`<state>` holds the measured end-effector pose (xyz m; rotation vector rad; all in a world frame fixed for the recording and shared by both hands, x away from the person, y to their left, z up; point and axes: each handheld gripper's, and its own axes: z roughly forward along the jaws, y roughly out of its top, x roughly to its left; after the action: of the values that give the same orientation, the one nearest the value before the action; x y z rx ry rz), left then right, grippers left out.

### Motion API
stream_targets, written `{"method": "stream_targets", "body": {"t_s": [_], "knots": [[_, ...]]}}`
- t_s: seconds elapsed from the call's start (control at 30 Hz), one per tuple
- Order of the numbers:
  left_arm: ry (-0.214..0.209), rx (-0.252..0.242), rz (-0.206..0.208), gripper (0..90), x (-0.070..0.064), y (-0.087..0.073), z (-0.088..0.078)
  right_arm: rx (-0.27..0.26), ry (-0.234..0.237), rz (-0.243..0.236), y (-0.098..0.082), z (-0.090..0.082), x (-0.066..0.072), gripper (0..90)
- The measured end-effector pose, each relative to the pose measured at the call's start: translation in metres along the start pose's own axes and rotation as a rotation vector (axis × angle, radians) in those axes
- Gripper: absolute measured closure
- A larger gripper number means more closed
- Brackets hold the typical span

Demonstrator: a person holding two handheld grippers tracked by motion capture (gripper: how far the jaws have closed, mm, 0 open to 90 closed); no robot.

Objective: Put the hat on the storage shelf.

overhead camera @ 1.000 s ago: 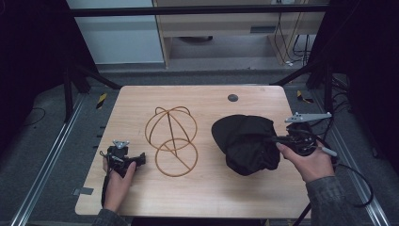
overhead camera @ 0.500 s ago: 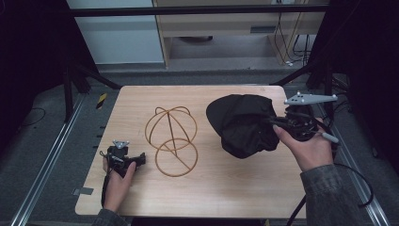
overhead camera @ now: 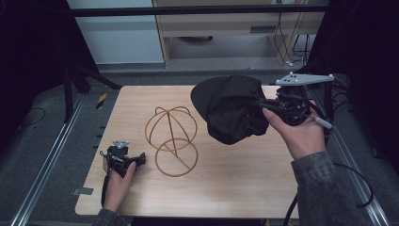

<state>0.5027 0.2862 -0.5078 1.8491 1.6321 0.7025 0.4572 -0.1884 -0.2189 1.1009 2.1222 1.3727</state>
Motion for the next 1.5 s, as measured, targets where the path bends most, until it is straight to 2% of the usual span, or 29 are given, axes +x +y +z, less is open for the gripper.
{"method": "stream_targets", "body": {"t_s": [0.27,0.6,0.93,1.2,1.3,1.5], "knots": [[0.0,0.0,0.0,0.0,0.0,0.0,0.0,-0.007,0.041,-0.007,0.008,0.006,0.012,86.2],[-0.004,0.001,0.007,0.0,0.0,0.0,0.0,-0.001,0.051,-0.013,0.011,0.012,0.016,86.2],[-0.006,0.001,0.007,0.0,-0.001,0.0,0.0,0.003,0.072,-0.026,0.018,0.02,0.026,86.1],[-0.008,0.002,0.009,0.0,-0.001,0.0,0.0,0.01,0.115,-0.042,0.024,0.034,0.041,86.1],[-0.009,-0.001,0.008,0.0,-0.001,0.0,0.0,0.013,0.134,-0.056,0.028,0.041,0.051,86.0],[-0.012,-0.001,0.009,0.0,-0.002,0.0,0.0,0.012,0.156,-0.071,0.032,0.047,0.061,86.0]]}}
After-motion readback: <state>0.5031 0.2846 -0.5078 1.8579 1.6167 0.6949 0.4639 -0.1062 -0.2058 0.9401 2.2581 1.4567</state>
